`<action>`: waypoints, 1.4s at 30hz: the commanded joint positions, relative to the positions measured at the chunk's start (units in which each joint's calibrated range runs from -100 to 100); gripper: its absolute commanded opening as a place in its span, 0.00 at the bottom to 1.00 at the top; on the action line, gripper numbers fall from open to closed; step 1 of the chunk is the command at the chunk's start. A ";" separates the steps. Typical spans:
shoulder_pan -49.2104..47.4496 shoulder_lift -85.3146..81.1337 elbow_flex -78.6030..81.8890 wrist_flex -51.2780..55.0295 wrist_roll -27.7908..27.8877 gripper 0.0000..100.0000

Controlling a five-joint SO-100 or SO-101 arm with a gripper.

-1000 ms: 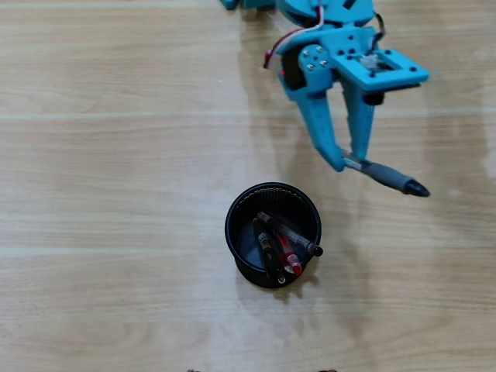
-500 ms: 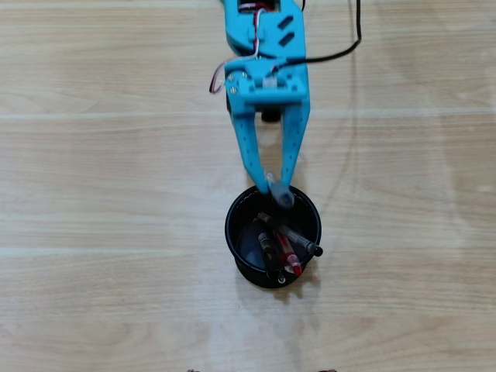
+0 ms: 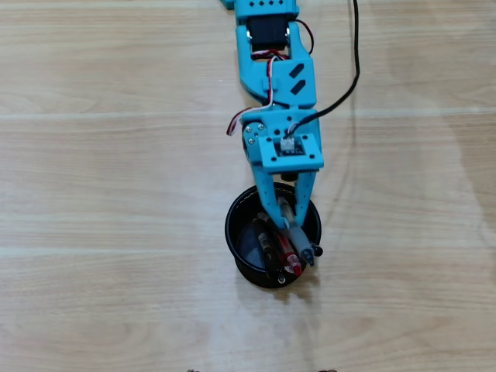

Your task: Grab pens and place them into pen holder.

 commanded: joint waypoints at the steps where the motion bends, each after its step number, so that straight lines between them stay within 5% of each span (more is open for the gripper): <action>1: 0.29 0.71 -1.83 -0.64 -0.74 0.05; 36: -0.20 0.03 -2.83 0.31 -0.79 0.07; 42: 0.45 0.03 -1.92 0.31 -1.47 0.19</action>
